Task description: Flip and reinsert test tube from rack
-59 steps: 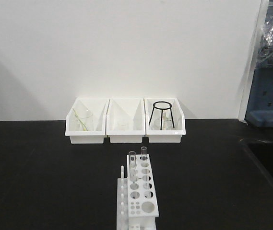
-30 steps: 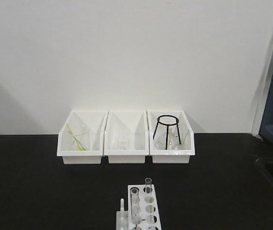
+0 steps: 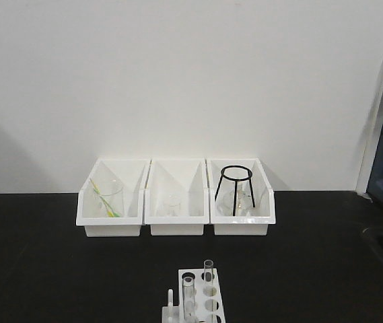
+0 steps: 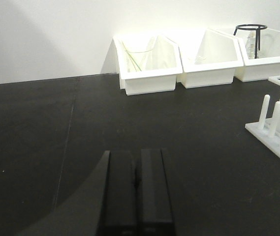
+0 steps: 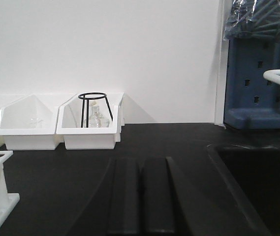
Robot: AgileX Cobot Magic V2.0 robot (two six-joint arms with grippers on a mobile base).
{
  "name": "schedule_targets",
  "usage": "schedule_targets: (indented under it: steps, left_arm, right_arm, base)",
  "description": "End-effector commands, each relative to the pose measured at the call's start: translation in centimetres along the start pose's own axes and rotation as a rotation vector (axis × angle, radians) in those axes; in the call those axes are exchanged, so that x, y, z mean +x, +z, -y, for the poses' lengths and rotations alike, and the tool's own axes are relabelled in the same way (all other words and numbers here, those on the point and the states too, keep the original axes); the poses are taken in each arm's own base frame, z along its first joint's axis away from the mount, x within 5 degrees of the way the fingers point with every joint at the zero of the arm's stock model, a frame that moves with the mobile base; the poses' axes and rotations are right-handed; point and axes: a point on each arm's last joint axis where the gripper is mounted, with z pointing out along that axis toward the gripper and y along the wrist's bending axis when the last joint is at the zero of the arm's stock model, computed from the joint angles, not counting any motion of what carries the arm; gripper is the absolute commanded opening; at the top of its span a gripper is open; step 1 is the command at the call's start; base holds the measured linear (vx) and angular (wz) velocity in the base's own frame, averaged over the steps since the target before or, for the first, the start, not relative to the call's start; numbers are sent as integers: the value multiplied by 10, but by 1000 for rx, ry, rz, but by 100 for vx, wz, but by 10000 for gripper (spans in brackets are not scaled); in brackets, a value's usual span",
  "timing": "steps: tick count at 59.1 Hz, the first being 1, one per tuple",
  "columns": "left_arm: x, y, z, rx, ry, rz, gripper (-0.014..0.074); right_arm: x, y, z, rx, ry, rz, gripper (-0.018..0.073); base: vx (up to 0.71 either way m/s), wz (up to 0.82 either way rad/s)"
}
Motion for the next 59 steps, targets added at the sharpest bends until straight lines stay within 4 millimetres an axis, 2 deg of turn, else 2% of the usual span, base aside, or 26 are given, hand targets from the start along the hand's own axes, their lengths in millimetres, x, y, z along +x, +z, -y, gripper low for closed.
schedule_targets:
  steps: [1,6,10,14,22,27,33,39,45,52,59]
  left_arm:
    - [-9,-1,1,13,-14,91,-6]
    - [-9,-1,1,13,-14,91,-6]
    - [-9,-1,1,13,-14,91,-6]
    - [-9,-1,1,13,-14,91,-6]
    - [-9,-1,1,13,-14,91,-6]
    - [-9,-1,1,13,-14,91,-6]
    - [-9,-1,1,13,-14,91,-6]
    - [-9,-1,1,13,-14,91,-6]
    - [-9,-1,1,13,-14,91,-6]
    - [-9,-1,1,13,-14,91,-6]
    - [-9,-1,1,13,-14,91,-6]
  right_arm:
    - [-8,-1,-1,-8,-13,103,-10]
    - [-20,-3,-2,-23,-21,209,-10]
    - [-38,-7,-3,-34,-17,319,-10]
    - [-61,-12,-3,-32,-2,378,-10]
    - [-131,-20,0,-18,34,444,-10]
    - [-168,-11,0,-1,-29,429,-10]
    - [-199,18,1,3,-49,365,-10]
    - [-210,50,1,1,-47,297,-10]
    - [-205,76,1,-2,-47,224,-10]
    - [-196,96,1,-6,-47,172,-7]
    - [-191,106,1,-9,-46,144,11]
  base:
    - [0,0]
    - [0,0]
    - [0,0]
    - [0,0]
    - [0,0]
    - [0,0]
    - [0,0]
    - [0,0]
    - [0,0]
    - [0,0]
    - [0,0]
